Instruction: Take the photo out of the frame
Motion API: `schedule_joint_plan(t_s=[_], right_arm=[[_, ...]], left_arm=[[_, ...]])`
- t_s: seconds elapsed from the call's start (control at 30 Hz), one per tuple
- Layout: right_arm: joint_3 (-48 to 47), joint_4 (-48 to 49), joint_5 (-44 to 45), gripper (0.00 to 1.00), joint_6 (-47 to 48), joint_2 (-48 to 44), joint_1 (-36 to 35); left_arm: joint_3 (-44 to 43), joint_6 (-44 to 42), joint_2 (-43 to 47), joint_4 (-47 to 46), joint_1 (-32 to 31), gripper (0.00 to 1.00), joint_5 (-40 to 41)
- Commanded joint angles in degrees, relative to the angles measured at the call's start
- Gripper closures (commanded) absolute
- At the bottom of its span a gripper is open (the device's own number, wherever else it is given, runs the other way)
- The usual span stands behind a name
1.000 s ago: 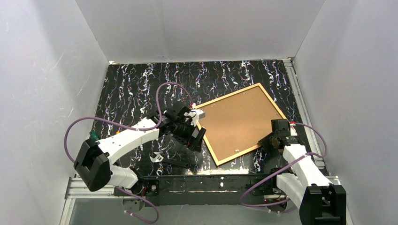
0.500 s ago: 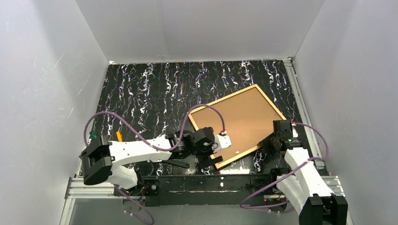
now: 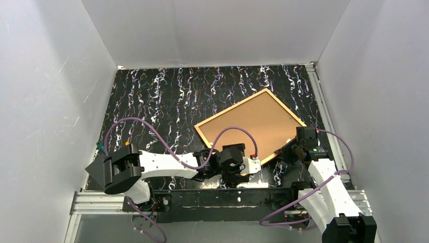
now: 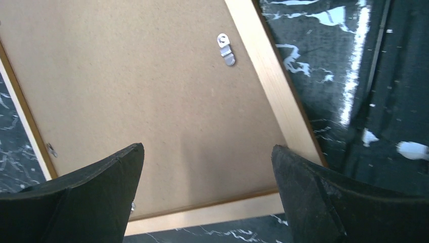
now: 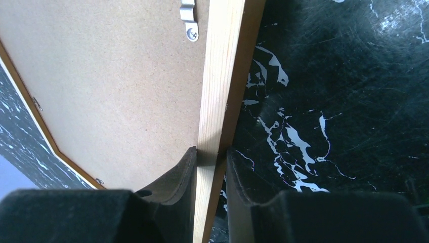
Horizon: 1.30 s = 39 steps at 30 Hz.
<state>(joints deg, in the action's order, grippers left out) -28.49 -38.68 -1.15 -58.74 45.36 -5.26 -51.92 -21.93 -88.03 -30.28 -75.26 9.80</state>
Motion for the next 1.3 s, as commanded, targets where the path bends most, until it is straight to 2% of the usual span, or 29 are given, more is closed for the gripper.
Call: schedule_joint_plan(t_s=[0.0, 0.23, 0.4, 0.57, 0.93, 1.1, 1.27], right_arm=[[-4.9, 3.7, -4.6, 0.99, -1.3, -1.9, -0.1], [-5.6, 3.4, -5.2, 0.99, -1.6, -1.6, -0.1], [-5.0, 4.5, -5.4, 0.99, -1.5, -1.0, -0.1], [-5.1, 4.9, -6.7, 0.99, -2.0, 0.0, -0.1], [-8.1, 2.7, -7.3, 0.99, -5.8, 2.0, -0.1], [-9.2, 2.5, -8.9, 0.99, -7.1, 4.1, -0.1], [-10.2, 2.4, -9.9, 0.99, -6.6, 4.9, -0.1]], left_arm=[[1.8, -6.7, -2.6, -3.1, -0.6, 0.02, 5.4], [1.7, -4.0, -1.9, -2.2, -1.9, 0.02, 3.0], [-4.3, 6.2, 3.0, 6.5, -2.3, 0.02, -1.3], [-6.3, 9.1, 5.7, 10.7, -2.3, 0.02, -4.7], [-4.9, 8.2, 4.7, 12.3, -3.4, 0.02, -6.4], [-4.4, 6.9, 3.8, 11.9, -5.1, 0.02, -3.6], [-4.1, 1.5, 1.3, 9.5, -8.1, 0.02, 3.3]])
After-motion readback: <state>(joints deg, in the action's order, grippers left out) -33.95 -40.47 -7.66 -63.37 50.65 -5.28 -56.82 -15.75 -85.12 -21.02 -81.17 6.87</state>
